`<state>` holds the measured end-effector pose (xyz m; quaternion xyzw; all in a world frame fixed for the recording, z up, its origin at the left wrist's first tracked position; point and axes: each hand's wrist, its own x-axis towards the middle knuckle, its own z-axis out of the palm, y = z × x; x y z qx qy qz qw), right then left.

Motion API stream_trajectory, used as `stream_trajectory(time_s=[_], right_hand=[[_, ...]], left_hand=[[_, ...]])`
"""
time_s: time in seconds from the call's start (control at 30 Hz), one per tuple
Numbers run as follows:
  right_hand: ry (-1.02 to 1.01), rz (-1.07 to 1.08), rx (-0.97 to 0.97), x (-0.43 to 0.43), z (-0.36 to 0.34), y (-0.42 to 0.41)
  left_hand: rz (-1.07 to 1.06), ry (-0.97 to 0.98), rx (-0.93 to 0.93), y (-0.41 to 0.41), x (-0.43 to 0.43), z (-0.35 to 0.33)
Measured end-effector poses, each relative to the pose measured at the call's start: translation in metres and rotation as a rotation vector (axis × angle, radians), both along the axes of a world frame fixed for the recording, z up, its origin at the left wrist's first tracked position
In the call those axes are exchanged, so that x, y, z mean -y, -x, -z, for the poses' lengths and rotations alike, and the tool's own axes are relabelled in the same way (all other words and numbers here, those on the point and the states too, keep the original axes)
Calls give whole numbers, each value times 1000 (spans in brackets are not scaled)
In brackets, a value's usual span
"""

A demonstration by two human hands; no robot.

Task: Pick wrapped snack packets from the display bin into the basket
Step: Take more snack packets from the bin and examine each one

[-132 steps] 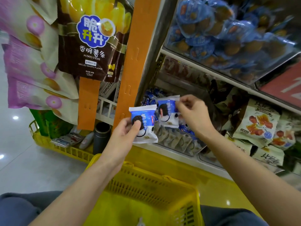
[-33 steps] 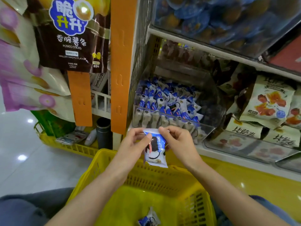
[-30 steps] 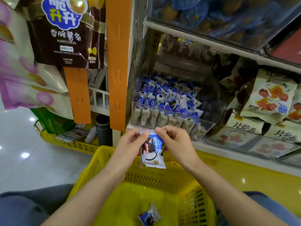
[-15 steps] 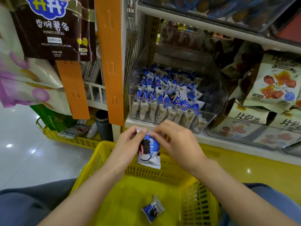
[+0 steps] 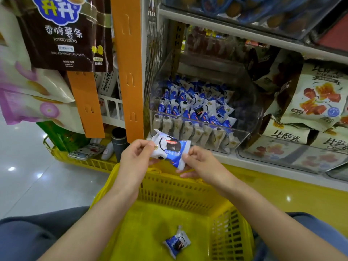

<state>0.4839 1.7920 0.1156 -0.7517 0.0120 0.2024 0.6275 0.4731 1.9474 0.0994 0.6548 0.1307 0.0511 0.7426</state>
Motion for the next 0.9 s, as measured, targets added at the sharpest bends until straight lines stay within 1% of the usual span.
stream_trajectory(time_s=[0.1,0.17,0.23,0.3,0.4,0.53,0.6,0.7,0.77,0.83,0.9], right_hand=[[102,-184,-45,-3,3,5],[218,-243,31,-2,5,6],[305,-213,150,-2,7,5],[265,-140,250,-4,5,6],[202,-64,398,-4,-1,7],[225,-23,474,0,-2,9],[278,-27,558,-1,-2,10],[491,-78,847,0,-1,13],[628,-123,980,2,0,14],[634,-103,978,3,1,12],[553,-15,898,2,3,9]], left_hand=[[-40,-31,21,-1,-1,0],[-16,-92,64,0,-2,0],[34,-224,149,1,-3,0],[100,-343,221,3,-3,0],[212,-419,253,8,3,-1],[262,-427,249,12,7,-1],[277,-389,230,10,6,0],[312,-289,168,8,6,-1],[328,-239,127,7,6,0],[335,-212,99,7,7,1],[300,-238,99,7,7,2]])
